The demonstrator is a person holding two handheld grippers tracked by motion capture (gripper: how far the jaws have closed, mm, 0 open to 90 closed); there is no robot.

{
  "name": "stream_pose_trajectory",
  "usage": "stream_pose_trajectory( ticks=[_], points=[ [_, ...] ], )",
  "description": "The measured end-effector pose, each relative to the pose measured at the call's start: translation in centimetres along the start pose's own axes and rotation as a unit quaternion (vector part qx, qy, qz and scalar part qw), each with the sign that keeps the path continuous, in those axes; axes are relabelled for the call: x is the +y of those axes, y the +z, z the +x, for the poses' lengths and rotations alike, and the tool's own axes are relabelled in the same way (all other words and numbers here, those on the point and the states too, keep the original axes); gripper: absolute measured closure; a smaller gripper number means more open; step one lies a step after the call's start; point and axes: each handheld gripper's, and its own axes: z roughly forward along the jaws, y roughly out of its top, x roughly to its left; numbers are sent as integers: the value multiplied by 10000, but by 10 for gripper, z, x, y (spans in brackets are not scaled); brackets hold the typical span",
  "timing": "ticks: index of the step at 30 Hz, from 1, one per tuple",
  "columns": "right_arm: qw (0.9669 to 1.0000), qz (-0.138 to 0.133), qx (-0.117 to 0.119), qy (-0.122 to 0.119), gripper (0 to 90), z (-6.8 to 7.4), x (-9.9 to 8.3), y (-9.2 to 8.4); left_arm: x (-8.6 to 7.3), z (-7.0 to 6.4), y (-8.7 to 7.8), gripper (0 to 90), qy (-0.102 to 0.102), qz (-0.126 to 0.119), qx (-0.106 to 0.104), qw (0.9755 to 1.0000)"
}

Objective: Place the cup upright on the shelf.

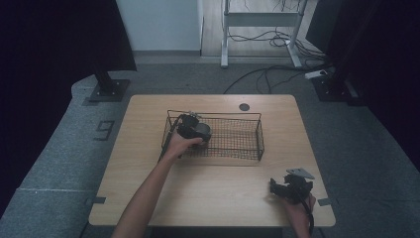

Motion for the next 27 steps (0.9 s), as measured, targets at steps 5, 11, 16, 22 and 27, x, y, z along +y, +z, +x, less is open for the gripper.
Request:
stream_pose_trajectory(
  ticks=[5,11,16,22,27],
  points=[
    [10000,1,0,1,41,0,0,0,1,0,-5,103,-132,-98,121,9998],
    [10000,0,6,-2,42,0,0,0,3,1,-14,80,-116,-243,45,9996],
    [10000,1,17,-3,42,0,0,0,2,-2,-28,78,-38,-447,-37,9990],
    [10000,1,18,-5,42,0,0,0,-6,-10,-58,80,72,-853,-124,9963],
    [10000,2,17,-4,42,0,0,0,-18,-8,-78,109,119,-1043,-189,9943]
  ],
)
